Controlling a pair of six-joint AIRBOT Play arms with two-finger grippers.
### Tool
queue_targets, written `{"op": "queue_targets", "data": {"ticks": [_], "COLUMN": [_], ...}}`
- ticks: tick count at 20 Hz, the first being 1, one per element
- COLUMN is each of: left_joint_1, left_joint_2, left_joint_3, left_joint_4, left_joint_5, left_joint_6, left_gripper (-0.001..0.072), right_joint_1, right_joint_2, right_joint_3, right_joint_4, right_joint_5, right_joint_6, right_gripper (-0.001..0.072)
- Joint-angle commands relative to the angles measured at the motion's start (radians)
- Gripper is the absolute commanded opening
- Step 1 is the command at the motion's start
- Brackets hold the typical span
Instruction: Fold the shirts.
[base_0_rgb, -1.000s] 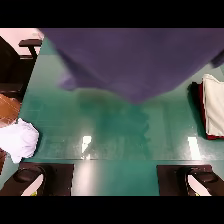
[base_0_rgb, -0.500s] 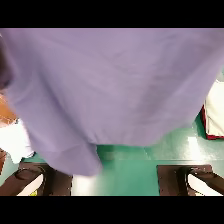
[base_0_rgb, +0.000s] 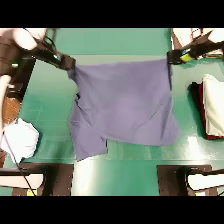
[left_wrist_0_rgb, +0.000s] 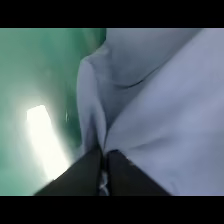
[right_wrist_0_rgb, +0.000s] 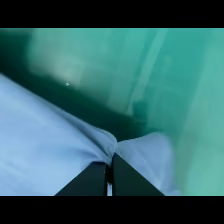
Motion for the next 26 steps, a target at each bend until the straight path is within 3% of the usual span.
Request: {"op": "queue_targets", "data": {"ticks": [1, 2, 3, 6, 9, 15, 18, 23, 26], "left_joint_1": [0.002, 0.011, 0.024, 0.107, 0.216, 0.303, 0.303, 0.233, 0.141], "left_joint_2": [-0.115, -0.109, -0.108, -0.091, -0.002, 0.332, 0.41, 0.411, 0.411], "left_joint_3": [-0.012, -0.009, 0.004, 0.053, -0.027, -0.609, -0.841, -1.0, -1.009], "left_joint_4": [0.047, 0.049, 0.049, 0.015, -0.072, -0.101, -0.225, -0.349, -0.363], "left_joint_5": [0.032, 0.032, 0.007, -0.174, -0.258, -0.139, -0.046, 0.156, 0.207], "left_joint_6": [-0.003, -0.007, -0.01, -0.013, -0.012, -0.012, 0.001, 0.044, 0.043], "left_gripper": [0.0525, 0.0552, 0.0537, 0.0537, 0.0537, 0.0537, 0.0537, 0.0537, 0.0535], "right_joint_1": [-0.013, -0.033, -0.053, -0.119, -0.167, -0.187, -0.187, -0.187, -0.188], "right_joint_2": [-0.136, -0.156, -0.171, -0.158, -0.046, 0.24, 0.327, 0.403, 0.417], "right_joint_3": [0.067, 0.106, 0.148, 0.187, 0.033, -0.403, -0.523, -0.608, -0.607], "right_joint_4": [0.096, 0.146, 0.212, 0.37, 0.398, 0.398, 0.399, 0.397, 0.393], "right_joint_5": [-0.003, 0.009, 0.033, 0.139, 0.19, 0.077, 0.024, 0.018, 0.031], "right_joint_6": [0.0, 0.0, 0.0, -0.04, -0.09, -0.097, -0.097, -0.097, -0.097], "right_gripper": [0.0059, 0.0279, 0.0393, 0.0391, 0.039, 0.0389, 0.0389, 0.0389, 0.0389]}}
